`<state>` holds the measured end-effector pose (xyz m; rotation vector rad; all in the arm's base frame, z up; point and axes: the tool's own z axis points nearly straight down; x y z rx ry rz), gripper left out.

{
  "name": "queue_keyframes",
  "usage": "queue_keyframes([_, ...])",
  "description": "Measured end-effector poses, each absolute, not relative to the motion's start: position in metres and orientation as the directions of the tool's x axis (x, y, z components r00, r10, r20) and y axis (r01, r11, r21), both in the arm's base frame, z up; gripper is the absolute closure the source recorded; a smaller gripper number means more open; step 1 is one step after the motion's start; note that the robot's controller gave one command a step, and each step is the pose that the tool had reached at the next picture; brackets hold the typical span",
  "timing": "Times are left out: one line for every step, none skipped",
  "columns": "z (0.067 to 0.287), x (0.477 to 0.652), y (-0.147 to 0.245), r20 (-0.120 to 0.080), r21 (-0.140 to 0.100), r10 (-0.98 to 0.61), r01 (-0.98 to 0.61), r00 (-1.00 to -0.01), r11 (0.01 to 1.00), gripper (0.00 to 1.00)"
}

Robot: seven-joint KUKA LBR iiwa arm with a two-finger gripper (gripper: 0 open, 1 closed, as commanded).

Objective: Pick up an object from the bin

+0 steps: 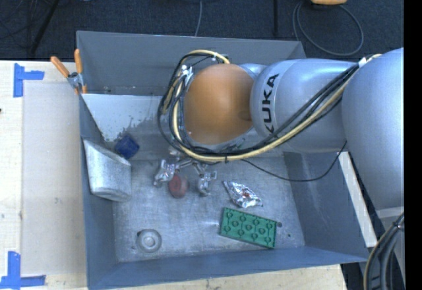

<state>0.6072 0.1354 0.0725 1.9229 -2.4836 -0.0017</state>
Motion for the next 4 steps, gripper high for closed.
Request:
queue_keyframes([0.073,0.607,0.136,0.000,0.002,-0.966,-0.966,-0.257,0.257,0.00])
queue_keyframes([0.076,0.609,0.136,-0.003,-0.002,-0.966,-0.966,-0.259,0.259,1.00])
queue_keyframes([0.117,0.610,0.137,-0.004,-0.003,-0.964,-0.964,-0.265,0.265,1.00])
queue_keyframes([0.126,0.610,0.138,-0.003,0.000,-0.963,-0.963,-0.271,0.271,1.00])
